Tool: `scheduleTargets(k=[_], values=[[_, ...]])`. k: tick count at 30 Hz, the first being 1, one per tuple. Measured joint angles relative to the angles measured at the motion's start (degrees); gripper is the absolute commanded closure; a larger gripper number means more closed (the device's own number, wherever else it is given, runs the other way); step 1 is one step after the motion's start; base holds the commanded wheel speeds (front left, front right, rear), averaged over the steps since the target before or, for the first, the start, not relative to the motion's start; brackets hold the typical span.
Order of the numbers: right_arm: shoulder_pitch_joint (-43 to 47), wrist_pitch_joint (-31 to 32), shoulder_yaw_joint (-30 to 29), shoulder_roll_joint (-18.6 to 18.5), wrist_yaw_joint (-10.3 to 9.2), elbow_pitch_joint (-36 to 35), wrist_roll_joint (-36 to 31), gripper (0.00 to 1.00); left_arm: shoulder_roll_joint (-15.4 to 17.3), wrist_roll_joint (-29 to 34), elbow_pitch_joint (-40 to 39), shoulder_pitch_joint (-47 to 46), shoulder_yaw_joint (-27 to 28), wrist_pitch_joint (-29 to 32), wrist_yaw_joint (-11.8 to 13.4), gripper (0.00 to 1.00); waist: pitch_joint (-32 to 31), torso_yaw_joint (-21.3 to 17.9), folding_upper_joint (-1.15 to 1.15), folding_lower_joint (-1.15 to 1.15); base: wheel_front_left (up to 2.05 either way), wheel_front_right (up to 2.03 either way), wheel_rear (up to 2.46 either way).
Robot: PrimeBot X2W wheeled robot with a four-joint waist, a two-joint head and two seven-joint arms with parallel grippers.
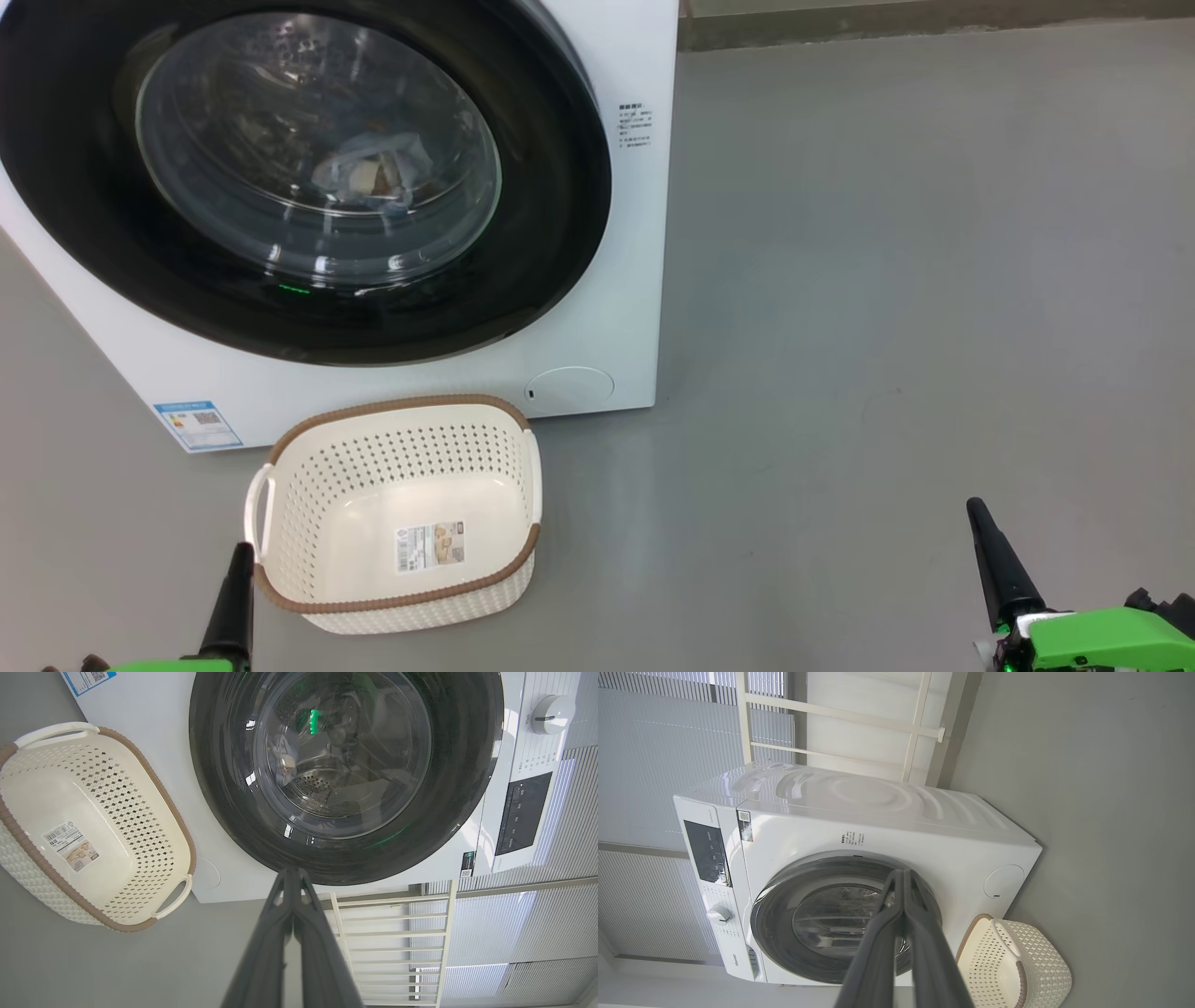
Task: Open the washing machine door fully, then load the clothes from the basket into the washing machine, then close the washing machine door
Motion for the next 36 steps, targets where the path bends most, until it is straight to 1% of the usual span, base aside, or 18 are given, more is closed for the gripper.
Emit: scheduleTargets(k=[15, 36], values=[[-2.0, 0.8, -0.4, -0.1, -0.01, 1.7, 9.3, 1.00, -0.2, -9.2, 0.5, -1.6, 1.8, 2.2, -1.0, 1.00, 0.1, -0.7, 0.00, 0.00, 0.00, 0.00, 0.00], [-2.2, 1.0, -0.7, -0.1, -0.01, 1.7, 9.2, 1.00, -0.5, -9.4, 0.5, -1.8, 2.0, 2.3, -1.0, 1.00, 0.1, -0.7, 0.00, 0.00, 0.00, 0.00, 0.00]])
